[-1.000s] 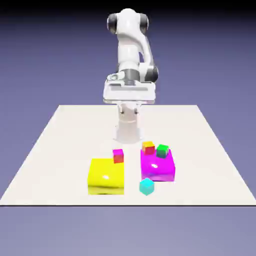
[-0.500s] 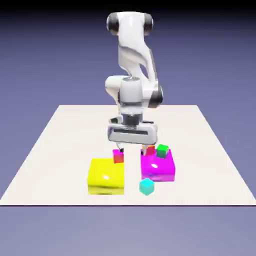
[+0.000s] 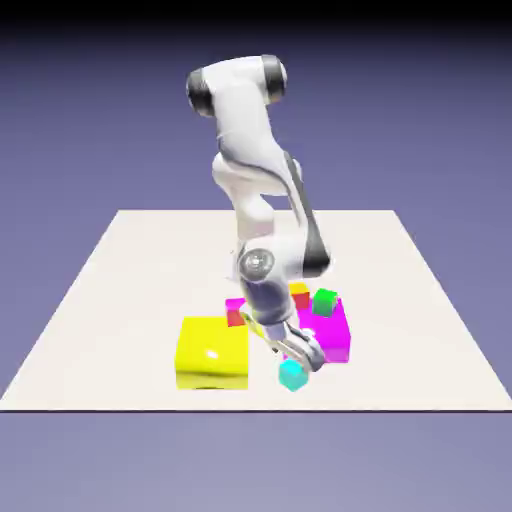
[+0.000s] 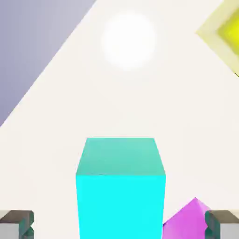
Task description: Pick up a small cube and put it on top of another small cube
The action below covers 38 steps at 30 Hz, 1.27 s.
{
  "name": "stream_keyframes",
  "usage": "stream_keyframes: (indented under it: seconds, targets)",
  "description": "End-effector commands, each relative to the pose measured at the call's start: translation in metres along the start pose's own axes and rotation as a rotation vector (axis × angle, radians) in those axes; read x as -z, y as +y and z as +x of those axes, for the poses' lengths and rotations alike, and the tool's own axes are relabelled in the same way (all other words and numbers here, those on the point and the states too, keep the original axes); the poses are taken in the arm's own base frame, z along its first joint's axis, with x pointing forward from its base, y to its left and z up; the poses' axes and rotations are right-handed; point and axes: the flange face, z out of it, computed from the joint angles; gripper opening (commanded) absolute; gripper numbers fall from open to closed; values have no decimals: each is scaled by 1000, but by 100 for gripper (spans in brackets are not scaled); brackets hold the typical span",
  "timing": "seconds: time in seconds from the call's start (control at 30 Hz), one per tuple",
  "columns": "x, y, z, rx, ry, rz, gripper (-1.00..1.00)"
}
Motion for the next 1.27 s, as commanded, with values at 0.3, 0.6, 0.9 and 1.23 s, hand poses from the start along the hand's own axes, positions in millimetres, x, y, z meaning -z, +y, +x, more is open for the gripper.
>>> stream_keyframes:
  seconds: [0.3,0.6,0.9,1.23]
  targets:
    - [73,28,-22,163,69,-33,-100]
    - [106,116,-70,690,241,-165,-100]
    - [130,212,-95,1194,309,-309,-100]
    - [77,209,-76,1194,310,-310,100]
